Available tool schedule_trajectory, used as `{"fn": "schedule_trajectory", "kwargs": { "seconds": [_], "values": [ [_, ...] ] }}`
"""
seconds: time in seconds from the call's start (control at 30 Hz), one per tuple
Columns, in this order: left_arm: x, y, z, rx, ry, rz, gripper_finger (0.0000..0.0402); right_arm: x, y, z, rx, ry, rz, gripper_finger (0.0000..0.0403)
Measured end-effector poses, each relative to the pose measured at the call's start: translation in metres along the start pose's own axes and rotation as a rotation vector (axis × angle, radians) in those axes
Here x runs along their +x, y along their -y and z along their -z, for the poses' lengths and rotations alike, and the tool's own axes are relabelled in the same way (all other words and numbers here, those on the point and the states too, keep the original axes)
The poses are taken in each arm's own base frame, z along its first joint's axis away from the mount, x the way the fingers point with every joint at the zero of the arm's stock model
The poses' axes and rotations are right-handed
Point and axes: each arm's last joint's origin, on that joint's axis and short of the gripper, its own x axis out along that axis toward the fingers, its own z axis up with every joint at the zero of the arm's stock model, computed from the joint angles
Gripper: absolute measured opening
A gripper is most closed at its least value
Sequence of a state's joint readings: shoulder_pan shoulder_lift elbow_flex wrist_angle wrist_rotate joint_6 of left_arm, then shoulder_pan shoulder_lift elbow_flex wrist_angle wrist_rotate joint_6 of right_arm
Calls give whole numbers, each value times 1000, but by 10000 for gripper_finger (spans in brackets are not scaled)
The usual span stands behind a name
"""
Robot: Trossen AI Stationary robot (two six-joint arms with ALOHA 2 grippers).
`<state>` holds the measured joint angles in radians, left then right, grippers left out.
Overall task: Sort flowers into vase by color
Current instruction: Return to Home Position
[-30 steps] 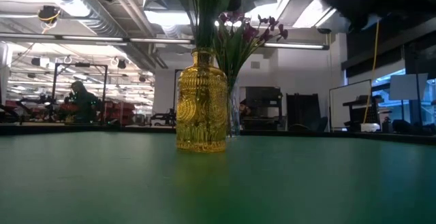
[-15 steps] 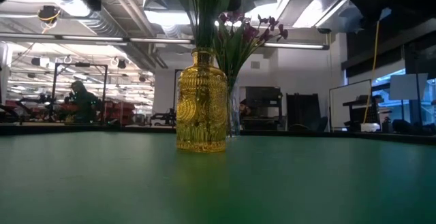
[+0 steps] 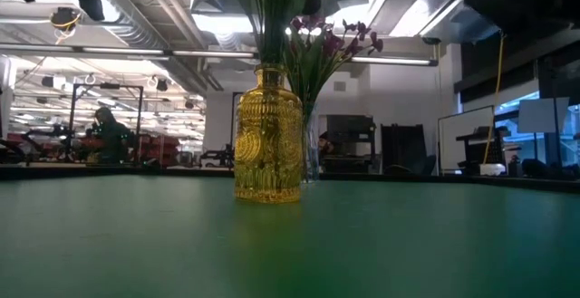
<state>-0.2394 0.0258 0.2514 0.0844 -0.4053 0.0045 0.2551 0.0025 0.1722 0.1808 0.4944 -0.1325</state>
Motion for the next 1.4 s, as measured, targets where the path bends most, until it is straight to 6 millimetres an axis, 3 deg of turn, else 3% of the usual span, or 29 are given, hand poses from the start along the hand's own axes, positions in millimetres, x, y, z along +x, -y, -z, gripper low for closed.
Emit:
{"fn": "schedule_trajectory", "kwargs": {
  "seconds": [0.3, 0.53, 0.97, 1.4],
  "values": [
    [-3, -2, 2, 31, -17, -26, 48, -2, 3, -21, -20, -16, -21, 172],
    [0, 1, 23, 18, -47, 29, 5, -1, -1, -3, -26, -71, -75, 121],
    [2, -1, 61, -49, -53, 94, 1, -1, -9, 47, -26, -67, -117, 64],
    [3, -7, 72, -94, -115, 122, 0, -2, -11, 55, -33, -130, -187, 5]
  ]
}}
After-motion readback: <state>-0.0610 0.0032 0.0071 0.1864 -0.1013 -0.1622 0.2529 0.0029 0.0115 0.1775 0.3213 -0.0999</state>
